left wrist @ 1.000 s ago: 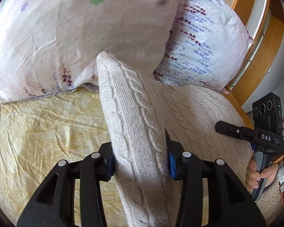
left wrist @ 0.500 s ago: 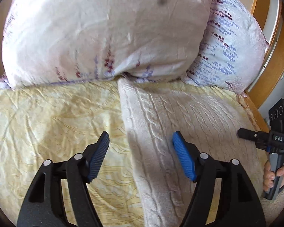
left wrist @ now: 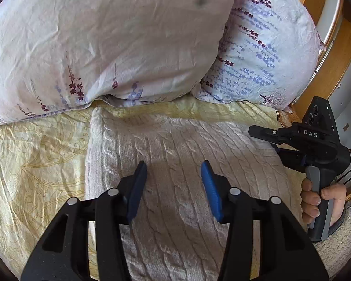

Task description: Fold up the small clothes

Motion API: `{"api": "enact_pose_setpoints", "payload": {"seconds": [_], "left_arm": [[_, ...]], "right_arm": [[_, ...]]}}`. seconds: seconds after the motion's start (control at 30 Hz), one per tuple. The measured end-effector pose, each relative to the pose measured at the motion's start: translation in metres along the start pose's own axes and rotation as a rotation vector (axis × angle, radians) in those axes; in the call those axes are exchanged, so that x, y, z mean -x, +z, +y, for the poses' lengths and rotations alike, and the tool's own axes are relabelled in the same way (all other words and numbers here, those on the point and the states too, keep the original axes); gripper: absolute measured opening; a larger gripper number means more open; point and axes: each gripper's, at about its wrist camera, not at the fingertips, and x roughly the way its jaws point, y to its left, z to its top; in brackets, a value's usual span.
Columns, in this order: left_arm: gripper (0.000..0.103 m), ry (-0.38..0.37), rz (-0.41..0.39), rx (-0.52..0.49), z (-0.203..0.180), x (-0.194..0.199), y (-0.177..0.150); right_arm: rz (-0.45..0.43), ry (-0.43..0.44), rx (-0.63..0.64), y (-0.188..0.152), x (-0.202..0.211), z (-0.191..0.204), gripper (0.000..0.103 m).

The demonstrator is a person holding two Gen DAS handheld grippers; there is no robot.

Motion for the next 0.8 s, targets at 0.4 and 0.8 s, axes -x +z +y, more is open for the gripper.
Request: {"api": "enact_pose_setpoints", "payload": {"seconds": [0.4,0.8], "left_arm": [[0.039,0.119,0.050,0.115,0.059,-0.006,0.042],[0.008,-0.048,0.066,0.193,0.091,-0.037,0.048]], "right_arm": [[0.081,-0.014,-0.008,0.025,-0.021,-0.005,0.036],[-0.061,0.045,0.123,0.027,0.003,0.017,0.012]]}}
